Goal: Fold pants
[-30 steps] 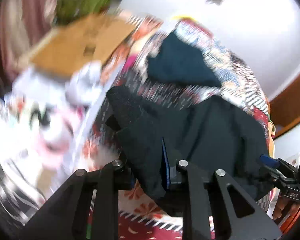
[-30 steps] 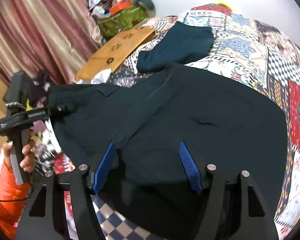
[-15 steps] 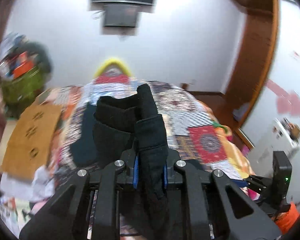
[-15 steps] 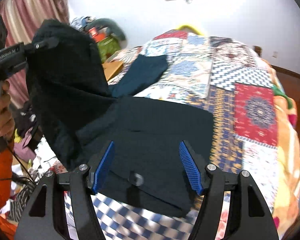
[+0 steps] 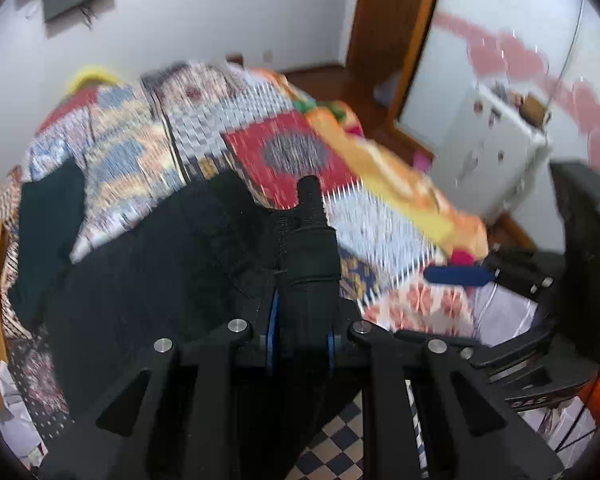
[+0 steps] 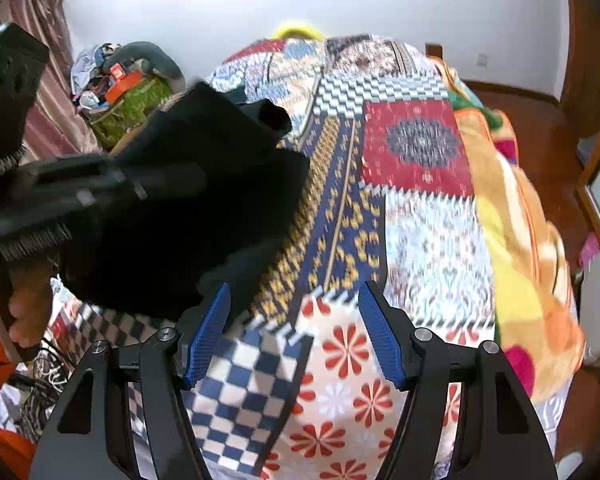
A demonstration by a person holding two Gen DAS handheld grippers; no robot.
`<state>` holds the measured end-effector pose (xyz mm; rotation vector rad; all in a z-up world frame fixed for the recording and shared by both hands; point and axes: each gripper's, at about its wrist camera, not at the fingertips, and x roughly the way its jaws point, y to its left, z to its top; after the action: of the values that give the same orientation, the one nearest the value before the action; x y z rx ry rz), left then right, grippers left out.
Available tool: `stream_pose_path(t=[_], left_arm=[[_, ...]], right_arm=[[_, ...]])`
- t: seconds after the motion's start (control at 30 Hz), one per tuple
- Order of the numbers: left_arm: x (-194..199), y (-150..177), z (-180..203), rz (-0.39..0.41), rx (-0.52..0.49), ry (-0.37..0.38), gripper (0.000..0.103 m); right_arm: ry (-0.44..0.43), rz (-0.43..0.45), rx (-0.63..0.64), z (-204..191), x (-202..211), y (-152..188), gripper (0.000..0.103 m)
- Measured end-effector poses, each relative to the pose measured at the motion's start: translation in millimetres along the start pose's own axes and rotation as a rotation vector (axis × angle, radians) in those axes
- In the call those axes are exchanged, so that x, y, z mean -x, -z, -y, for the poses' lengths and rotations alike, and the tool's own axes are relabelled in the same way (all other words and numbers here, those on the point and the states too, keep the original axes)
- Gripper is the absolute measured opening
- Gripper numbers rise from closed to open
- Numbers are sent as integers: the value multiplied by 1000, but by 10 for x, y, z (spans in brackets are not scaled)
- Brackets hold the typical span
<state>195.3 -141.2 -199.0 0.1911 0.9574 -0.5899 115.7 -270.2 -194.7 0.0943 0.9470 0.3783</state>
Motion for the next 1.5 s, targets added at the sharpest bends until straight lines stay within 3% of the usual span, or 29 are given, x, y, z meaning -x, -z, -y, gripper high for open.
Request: stream_pose_path(t=[0.07,0.1,0.17,0.2,0.23,0.27,0.4,0.53,0.6,0.67,0.77,0.9,0.97,1.07,1.3,1.5], left_arm=[[-112,58,-29,-53,-5,11,21],[-139,67,-42,-74,-3,23,28],[-202,70,-30,-116,0,58,47],[-196,72,-36,-130,3,78,65],[-143,77,-35,-123,10,88,72],[-70,70,-46,-102,15,84,72],[257,-59,-215,-30,23,15,74],[587,-209,-665,88,52,-154,96],[624,-269,-930,105,55,-239,97],[523,-348,-1264,66,80,-312,97],[264,-407,-1672,-12,114,-322,97],[-354,-322,-2067,-215,107,-348,97],[-628,-184,-2252,-284,131,-325,103],[-594,-57,-2468,-242,224,-242,103],[-140,481,-2349,-180,231,-399,103],[237,941,-2048,-173,282,-340,103]], right_arm=[[-1,-14,-7,9,-21,63,63],[-3,-19,-9,15,-27,99,63],[-12,-28,-8,3,-49,137,63],[-18,-31,-6,-12,-57,149,63],[-23,-36,-3,-32,-63,153,63],[-28,-39,3,-48,-75,156,63],[-48,-41,14,-124,-75,157,63],[-84,-56,21,-214,-124,139,63],[-103,-67,30,-261,-184,128,63],[-114,-65,33,-303,-234,101,63],[-115,-71,38,-337,-307,48,63],[-122,-90,40,-359,-366,-7,63],[-131,-85,41,-353,-363,-39,63],[-124,-76,49,-322,-365,-113,63],[-18,-52,-17,-14,-379,-323,63],[-12,17,-26,38,-138,-420,63]])
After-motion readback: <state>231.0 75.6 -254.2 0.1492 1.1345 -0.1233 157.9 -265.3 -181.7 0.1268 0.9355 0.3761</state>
